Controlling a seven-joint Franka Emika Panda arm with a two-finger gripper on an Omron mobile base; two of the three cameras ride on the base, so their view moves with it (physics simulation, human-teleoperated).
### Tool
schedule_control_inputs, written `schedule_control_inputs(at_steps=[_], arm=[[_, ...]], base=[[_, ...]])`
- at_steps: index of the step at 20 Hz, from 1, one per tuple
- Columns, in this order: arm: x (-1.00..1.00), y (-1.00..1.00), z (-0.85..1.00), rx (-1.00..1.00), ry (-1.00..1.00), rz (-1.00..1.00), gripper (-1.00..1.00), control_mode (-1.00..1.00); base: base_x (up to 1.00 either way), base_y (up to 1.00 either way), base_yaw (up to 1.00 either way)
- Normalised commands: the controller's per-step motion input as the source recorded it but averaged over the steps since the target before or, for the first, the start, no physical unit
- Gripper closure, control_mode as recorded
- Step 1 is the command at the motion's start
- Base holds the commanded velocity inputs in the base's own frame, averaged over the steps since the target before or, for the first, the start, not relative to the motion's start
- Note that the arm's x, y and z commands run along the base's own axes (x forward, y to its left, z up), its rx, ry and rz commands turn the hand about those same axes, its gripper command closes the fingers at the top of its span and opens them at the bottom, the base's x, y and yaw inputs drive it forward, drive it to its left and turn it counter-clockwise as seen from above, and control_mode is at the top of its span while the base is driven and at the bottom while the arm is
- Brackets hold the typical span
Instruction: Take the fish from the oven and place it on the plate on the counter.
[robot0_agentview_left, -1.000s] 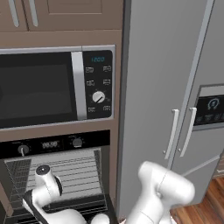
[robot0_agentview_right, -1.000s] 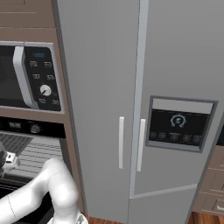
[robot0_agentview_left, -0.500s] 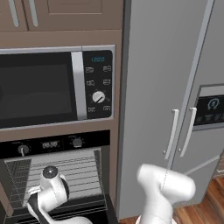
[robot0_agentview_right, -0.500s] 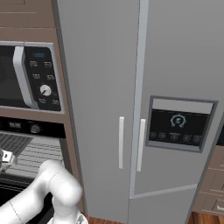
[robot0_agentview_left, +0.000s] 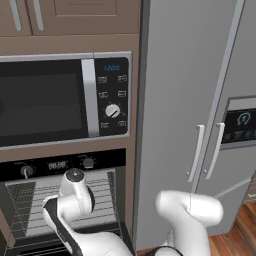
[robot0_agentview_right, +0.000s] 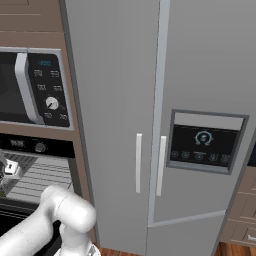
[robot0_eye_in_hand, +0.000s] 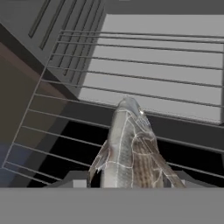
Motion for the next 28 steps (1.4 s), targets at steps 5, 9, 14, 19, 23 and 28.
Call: schedule_control_inputs(at_steps=[5, 9, 14, 19, 23, 28], arm=[[-0.37, -0.60, 0.92, 0.00, -0.03, 0.00, 1.00, -1.00], [-0.22, -0.58, 0.58, 0.00, -0.05, -0.02, 1.00, -1.00], [-0.18, -0.68, 0.31, -0.01, -0.07, 0.00, 1.00, -1.00], [-0.29, -0.77, 0.69, -0.01, -0.19, -0.02, 1.00, -1.00], [-0.30, -0.55, 0.98, 0.00, -0.14, -0.09, 1.00, -1.00], [-0.44, -0.41, 0.99, 0.04, -0.30, -0.18, 1.00, -1.00]], base=[[0.00, 0.00, 0.00], [0.00, 0.00, 0.00], [0.00, 0.00, 0.00], [0.00, 0.00, 0.00], [0.00, 0.00, 0.00], [0.00, 0.00, 0.00]])
